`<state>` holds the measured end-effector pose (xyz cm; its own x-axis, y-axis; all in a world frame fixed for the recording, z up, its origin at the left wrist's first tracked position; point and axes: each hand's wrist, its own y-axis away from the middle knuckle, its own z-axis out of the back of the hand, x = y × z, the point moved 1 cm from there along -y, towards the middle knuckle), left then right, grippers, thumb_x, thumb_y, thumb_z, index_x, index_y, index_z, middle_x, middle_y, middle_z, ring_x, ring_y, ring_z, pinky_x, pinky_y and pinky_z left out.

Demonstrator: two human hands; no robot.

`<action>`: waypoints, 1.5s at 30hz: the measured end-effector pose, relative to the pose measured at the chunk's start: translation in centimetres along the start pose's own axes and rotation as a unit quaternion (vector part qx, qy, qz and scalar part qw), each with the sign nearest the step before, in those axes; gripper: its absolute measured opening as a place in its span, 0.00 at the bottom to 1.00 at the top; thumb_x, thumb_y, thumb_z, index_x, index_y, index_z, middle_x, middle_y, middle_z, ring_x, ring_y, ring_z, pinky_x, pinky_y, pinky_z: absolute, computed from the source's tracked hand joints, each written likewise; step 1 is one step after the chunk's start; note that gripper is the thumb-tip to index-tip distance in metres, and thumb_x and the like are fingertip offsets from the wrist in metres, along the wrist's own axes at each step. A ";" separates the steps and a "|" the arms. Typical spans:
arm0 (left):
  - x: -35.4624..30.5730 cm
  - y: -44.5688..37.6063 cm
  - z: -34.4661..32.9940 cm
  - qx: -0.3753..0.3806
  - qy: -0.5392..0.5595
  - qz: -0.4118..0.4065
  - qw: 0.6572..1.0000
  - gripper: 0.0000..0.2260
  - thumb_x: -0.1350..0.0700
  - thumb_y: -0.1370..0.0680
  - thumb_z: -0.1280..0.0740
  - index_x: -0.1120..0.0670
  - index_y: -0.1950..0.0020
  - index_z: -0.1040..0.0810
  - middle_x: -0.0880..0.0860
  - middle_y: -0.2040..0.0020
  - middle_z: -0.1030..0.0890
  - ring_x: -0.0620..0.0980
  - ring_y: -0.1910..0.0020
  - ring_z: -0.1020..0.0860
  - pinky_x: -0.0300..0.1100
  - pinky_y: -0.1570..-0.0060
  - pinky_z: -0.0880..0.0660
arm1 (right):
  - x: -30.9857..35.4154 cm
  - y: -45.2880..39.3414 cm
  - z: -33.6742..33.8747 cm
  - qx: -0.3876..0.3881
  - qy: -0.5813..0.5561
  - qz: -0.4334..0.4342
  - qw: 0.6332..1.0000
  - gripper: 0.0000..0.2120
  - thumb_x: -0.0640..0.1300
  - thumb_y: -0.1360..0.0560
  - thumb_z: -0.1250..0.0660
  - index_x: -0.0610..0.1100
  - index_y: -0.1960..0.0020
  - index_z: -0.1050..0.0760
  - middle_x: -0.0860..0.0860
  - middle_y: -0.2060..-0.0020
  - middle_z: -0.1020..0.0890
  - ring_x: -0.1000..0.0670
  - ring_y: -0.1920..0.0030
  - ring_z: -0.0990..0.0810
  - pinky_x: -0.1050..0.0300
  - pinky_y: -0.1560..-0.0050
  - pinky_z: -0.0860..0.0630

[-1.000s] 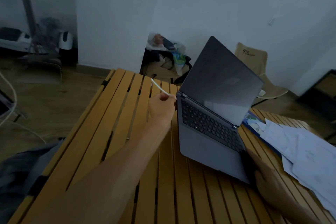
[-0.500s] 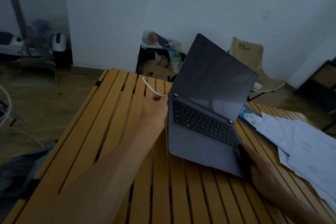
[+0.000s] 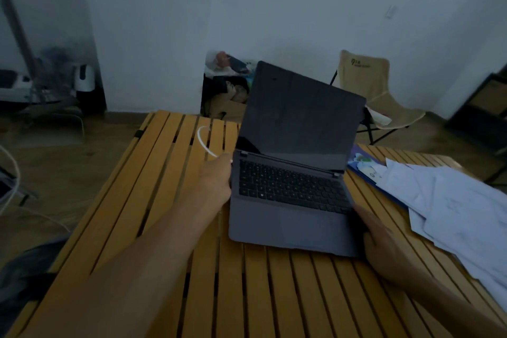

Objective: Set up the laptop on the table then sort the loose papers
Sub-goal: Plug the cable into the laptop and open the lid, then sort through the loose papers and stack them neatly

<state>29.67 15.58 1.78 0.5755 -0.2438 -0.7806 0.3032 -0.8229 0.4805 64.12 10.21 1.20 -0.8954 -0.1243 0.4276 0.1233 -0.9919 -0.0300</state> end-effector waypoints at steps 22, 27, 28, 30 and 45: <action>6.1 12.2 2.7 0.001 -0.596 -0.214 0.774 0.33 0.35 0.33 0.26 0.47 0.34 0.34 0.44 0.41 0.29 0.47 0.40 0.28 0.44 0.45 0.26 | -2.2 0.2 0.6 0.075 -0.061 0.054 0.994 0.32 0.51 0.17 0.41 0.42 0.19 0.50 0.48 0.19 0.50 0.47 0.21 0.45 0.57 0.25 0.45; 7.4 12.2 4.8 0.015 -0.649 -0.235 0.723 0.49 0.22 0.38 0.35 0.48 0.26 0.40 0.48 0.31 0.30 0.51 0.32 0.31 0.54 0.30 0.35 | -2.7 2.3 0.9 0.091 -0.047 0.078 0.992 0.48 0.69 0.29 0.32 0.49 0.20 0.49 0.54 0.21 0.49 0.48 0.24 0.42 0.52 0.26 0.39; 7.5 12.2 4.4 0.010 -0.646 -0.251 0.721 0.45 0.25 0.35 0.34 0.48 0.26 0.40 0.48 0.31 0.30 0.50 0.32 0.31 0.54 0.28 0.38 | -2.7 2.0 1.0 0.088 -0.053 0.073 0.992 0.48 0.68 0.30 0.30 0.49 0.20 0.48 0.54 0.21 0.49 0.48 0.23 0.43 0.52 0.26 0.40; 7.9 12.0 3.6 -0.009 -0.660 -0.270 0.701 0.40 0.31 0.30 0.33 0.48 0.25 0.41 0.47 0.29 0.31 0.49 0.31 0.32 0.54 0.25 0.48 | -3.0 1.1 1.3 0.091 -0.067 0.062 0.992 0.48 0.67 0.30 0.29 0.49 0.20 0.47 0.54 0.20 0.50 0.49 0.22 0.45 0.50 0.24 0.42; 7.9 12.1 1.2 -0.068 -0.704 -0.192 0.680 0.39 0.38 0.25 0.34 0.51 0.21 0.47 0.51 0.22 0.40 0.53 0.25 0.40 0.50 0.25 0.52 | -5.1 -0.6 0.1 0.109 -0.104 0.069 0.986 0.47 0.65 0.25 0.35 0.48 0.18 0.58 0.53 0.19 0.58 0.49 0.20 0.56 0.51 0.21 0.51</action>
<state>36.99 3.10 1.01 -0.8352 -0.3530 -0.4218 0.3488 -0.9328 0.0901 68.62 11.48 -0.89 -0.7587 -0.2274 0.6104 0.3477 -0.9338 0.0842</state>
